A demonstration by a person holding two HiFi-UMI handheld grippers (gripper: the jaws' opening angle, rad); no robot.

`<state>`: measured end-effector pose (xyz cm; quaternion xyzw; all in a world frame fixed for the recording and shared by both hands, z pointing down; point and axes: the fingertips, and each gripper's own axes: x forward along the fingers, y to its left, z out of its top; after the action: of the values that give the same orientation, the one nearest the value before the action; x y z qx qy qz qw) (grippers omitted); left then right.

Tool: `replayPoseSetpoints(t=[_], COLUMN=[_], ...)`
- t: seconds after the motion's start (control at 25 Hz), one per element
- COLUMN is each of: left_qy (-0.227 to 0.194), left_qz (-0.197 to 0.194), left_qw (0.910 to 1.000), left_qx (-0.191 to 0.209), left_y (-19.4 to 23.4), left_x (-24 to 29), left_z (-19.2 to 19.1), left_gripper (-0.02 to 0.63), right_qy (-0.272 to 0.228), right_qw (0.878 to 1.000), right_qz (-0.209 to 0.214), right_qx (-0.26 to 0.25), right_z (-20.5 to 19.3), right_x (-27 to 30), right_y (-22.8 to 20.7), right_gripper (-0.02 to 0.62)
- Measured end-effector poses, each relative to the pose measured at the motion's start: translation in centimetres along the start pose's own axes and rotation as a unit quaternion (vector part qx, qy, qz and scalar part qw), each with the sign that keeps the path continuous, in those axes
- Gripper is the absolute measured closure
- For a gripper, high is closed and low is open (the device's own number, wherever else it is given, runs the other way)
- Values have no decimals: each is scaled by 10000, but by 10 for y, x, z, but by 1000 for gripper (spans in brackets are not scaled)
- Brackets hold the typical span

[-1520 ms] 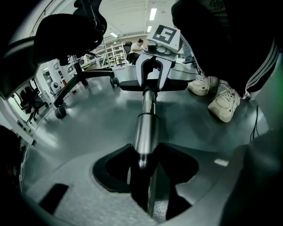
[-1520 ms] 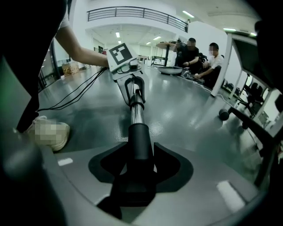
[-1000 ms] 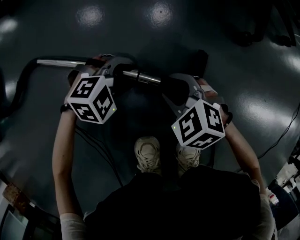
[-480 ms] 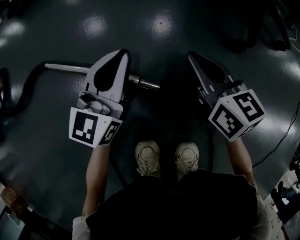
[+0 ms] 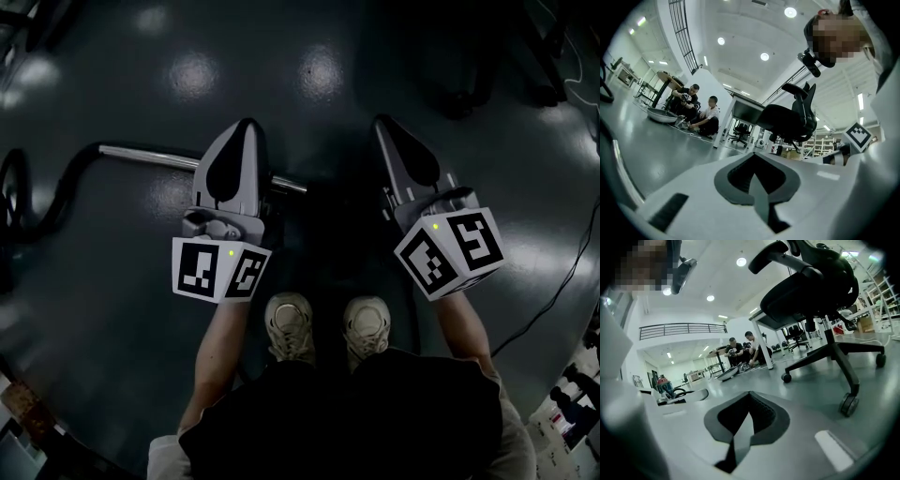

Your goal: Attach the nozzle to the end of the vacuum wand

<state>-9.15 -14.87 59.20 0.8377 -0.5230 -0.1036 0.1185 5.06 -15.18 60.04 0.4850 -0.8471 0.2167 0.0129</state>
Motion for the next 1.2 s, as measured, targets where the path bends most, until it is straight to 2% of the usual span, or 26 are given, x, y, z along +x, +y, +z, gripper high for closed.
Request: replayPoseSetpoints(t=[0.16,0.28,0.4,0.52,0.68,0.8,0.88,0.96,1.04,1.2], left_qy=[27,-146,-405,-495,-424,-349,-357,-340,-447,-629], left_qz=[114,366,607,673,947,1126,1208,1314,1397,1272], left_qw=[9997,9988,9969,9943,9925,9906,9883,9861,9850,9853], left_qx=[230,303,278,661,642,695,862,958,914,955], left_y=[6,18,10,-28,-96,-161,-194,-216,-227,-250], left_x=[4,17,36,35,12,-4,-8,-21,-38,-66], left_z=[-1,40,139,267,453,603,687,741,775,808], left_gripper=[603,604,603,603,603,603,603,603,603,603], right_qy=[-73,-111,-98,-172,-54,49,21,-31,-131,-241], right_qw=[9999,9995,9992,9980,9977,9986,9991,9989,9986,9974], right_qz=[-141,-266,-380,-546,-682,-530,-412,-360,-254,181], right_qx=[56,116,-65,-259,33,-11,-101,-282,-452,-656], right_z=[4,41,130,246,419,558,636,683,707,723], right_x=[5,7,-7,-33,-89,-143,-169,-194,-215,-248], right_y=[-10,-5,16,54,131,201,237,268,294,338], right_gripper=[589,589,589,589,589,589,589,589,589,589])
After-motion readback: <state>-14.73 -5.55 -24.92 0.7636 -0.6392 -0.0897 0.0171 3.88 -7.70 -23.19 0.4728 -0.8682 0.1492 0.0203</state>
